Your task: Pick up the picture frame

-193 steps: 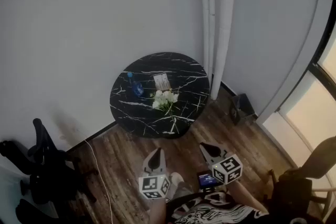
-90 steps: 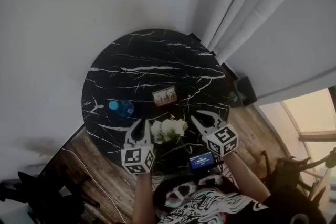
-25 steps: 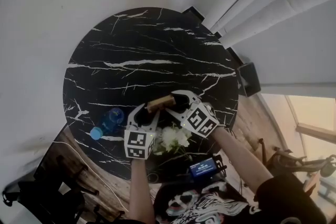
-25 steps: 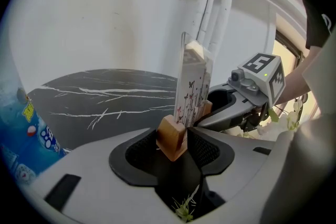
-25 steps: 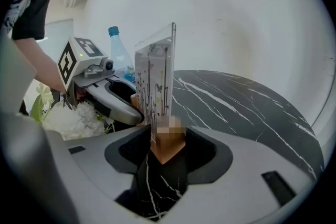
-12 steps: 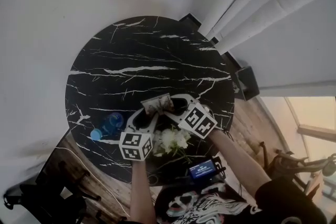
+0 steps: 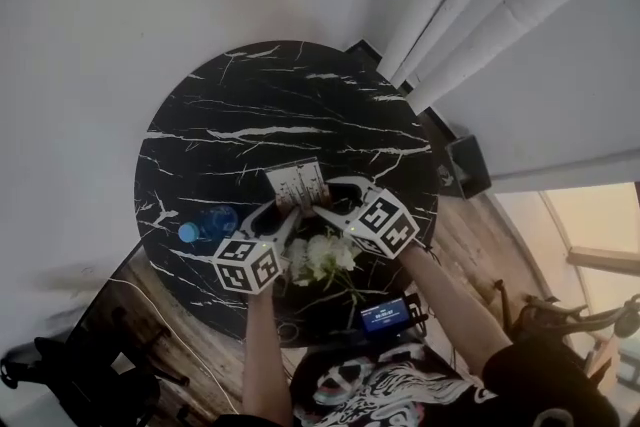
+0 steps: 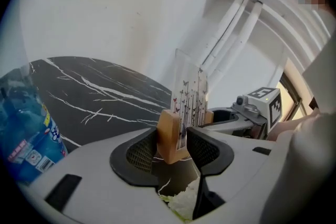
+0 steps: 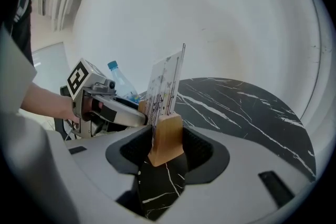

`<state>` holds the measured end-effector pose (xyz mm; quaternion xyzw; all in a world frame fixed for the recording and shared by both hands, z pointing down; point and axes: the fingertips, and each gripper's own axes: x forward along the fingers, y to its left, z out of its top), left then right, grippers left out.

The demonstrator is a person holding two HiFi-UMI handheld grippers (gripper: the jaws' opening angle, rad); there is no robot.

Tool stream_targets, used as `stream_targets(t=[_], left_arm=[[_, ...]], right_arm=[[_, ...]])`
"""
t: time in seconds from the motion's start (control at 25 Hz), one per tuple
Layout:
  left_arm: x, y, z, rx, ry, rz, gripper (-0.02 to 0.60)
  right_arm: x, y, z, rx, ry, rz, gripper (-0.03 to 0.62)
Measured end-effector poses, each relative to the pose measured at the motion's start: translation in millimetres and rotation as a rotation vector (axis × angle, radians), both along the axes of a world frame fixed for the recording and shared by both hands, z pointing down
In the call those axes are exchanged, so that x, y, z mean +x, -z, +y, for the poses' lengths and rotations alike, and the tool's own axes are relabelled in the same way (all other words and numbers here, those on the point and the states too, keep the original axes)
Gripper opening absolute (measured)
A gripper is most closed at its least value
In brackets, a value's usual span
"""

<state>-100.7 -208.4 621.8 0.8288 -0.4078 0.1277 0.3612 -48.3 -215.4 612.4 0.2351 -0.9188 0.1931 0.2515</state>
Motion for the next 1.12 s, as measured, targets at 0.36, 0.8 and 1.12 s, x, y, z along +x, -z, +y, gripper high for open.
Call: stream_targets(t=[0.36, 0.8, 1.12], left_arm=[[0, 43, 17, 0.035, 0.011, -0.027, 0.187], [10, 76, 58, 0.032, 0.04, 0.033, 0.183], [15, 90, 75, 0.035, 0.035, 0.064, 0.181]], right_arm=[[2, 41, 17, 0.016, -0.009, -0.044, 0.173], [14, 75, 59, -0.03, -0.071, -0.085, 0.173], [21, 90, 78, -0.041, -0.099, -0.109, 0.173]])
